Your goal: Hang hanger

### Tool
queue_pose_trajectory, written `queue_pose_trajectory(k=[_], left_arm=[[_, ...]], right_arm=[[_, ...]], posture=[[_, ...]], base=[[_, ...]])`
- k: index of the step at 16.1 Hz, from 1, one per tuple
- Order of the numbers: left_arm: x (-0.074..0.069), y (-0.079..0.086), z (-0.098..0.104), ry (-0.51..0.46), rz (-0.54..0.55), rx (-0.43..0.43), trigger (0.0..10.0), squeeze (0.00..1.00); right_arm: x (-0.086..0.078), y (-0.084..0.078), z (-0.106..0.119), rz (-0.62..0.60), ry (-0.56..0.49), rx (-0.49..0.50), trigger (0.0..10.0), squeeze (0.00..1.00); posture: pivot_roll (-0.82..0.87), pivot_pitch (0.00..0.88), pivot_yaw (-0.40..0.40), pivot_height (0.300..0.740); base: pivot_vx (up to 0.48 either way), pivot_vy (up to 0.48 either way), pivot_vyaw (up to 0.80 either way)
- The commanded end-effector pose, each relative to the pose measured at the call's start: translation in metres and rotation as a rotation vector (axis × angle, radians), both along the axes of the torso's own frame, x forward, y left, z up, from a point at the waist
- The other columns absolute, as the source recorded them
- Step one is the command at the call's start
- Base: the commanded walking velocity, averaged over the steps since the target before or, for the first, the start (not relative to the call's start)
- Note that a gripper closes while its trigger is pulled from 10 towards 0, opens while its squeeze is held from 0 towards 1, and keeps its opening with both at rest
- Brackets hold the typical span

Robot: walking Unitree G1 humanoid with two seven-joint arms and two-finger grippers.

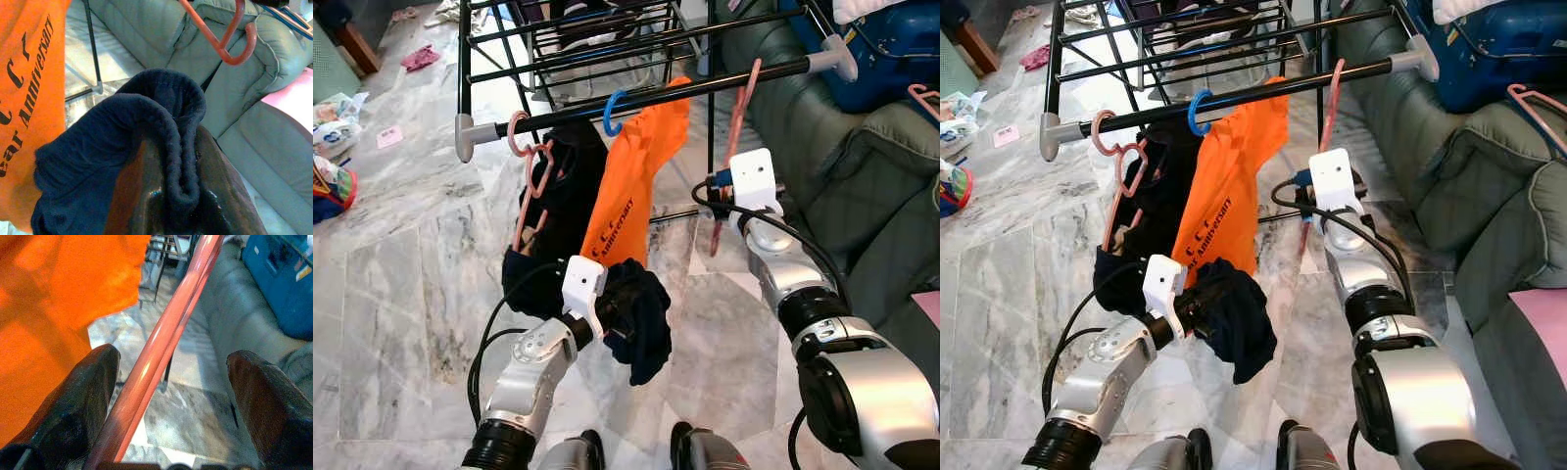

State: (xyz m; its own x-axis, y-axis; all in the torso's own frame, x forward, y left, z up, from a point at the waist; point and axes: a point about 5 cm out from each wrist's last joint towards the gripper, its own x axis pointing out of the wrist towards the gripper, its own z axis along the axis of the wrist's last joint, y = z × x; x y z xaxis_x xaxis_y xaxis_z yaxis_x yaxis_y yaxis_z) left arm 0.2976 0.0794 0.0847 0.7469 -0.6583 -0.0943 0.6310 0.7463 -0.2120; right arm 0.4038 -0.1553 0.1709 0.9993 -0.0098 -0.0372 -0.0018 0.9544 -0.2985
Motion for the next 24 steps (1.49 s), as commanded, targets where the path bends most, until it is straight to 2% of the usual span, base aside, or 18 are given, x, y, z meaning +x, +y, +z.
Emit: queue_pose_trajectory(k=[1, 4, 7, 9, 12, 17, 18, 20, 24], left_arm=[[0.0, 0.004, -0.002, 0.003, 0.01, 0.023, 10.0, 0.0], [0.0, 0.004, -0.002, 0.003, 0.01, 0.025, 10.0, 0.0], [0.001, 0.002, -0.002, 0.006, 0.005, 0.024, 10.0, 0.0], [0.001, 0.001, -0.003, 0.009, -0.001, 0.024, 10.0, 0.0], [0.002, -0.001, -0.003, 0.014, -0.007, 0.027, 10.0, 0.0], [0.0, 0.0, -0.005, 0.023, 0.003, 0.029, 10.0, 0.0], [-0.001, 0.0, -0.005, 0.025, 0.003, 0.029, 10.0, 0.0], [-0.002, 0.0, -0.007, 0.031, 0.004, 0.03, 10.0, 0.0], [-0.001, 0.001, -0.007, 0.034, 0.007, 0.035, 10.0, 0.0]], right_arm=[[0.001, -0.002, 0.002, -0.026, 0.006, -0.006, 10.0, 0.0], [0.0, -0.02, 0.007, -0.129, -0.047, -0.04, 10.0, 0.0], [-0.001, -0.024, 0.011, -0.152, -0.078, -0.071, 10.0, 0.0], [-0.001, -0.022, 0.014, -0.137, -0.095, -0.078, 10.0, 0.0], [0.002, -0.007, 0.021, -0.022, -0.107, -0.065, 10.0, 0.0], [0.003, -0.004, 0.005, 0.032, 0.017, -0.055, 10.0, 0.0], [0.003, -0.003, 0.003, 0.035, 0.037, -0.037, 9.5, 0.0], [0.001, -0.003, -0.007, 0.039, 0.087, -0.028, 0.0, 0.0], [-0.001, -0.016, -0.01, -0.01, 0.097, -0.055, 0.2, 0.0]], posture=[[0.06, 0.217, 0.096, 0.74], [0.05, 0.218, 0.1, 0.74], [0.04, 0.221, 0.105, 0.74], [0.04, 0.225, 0.108, 0.74], [0.03, 0.226, 0.109, 0.74], [0.05, 0.229, 0.1, 0.74], [0.05, 0.231, 0.099, 0.74], [0.06, 0.232, 0.098, 0.74], [0.05, 0.23, 0.101, 0.74]], base=[[0.0, 0.0, 0.0], [0.0, 0.0, 0.0], [0.0, 0.0, 0.0], [0.0, 0.0, 0.0], [0.0, 0.0, 0.0], [0.0, 0.0, 0.0], [0.0, 0.0, 0.0], [0.0, 0.0, 0.0], [0.0, 0.0, 0.0]])
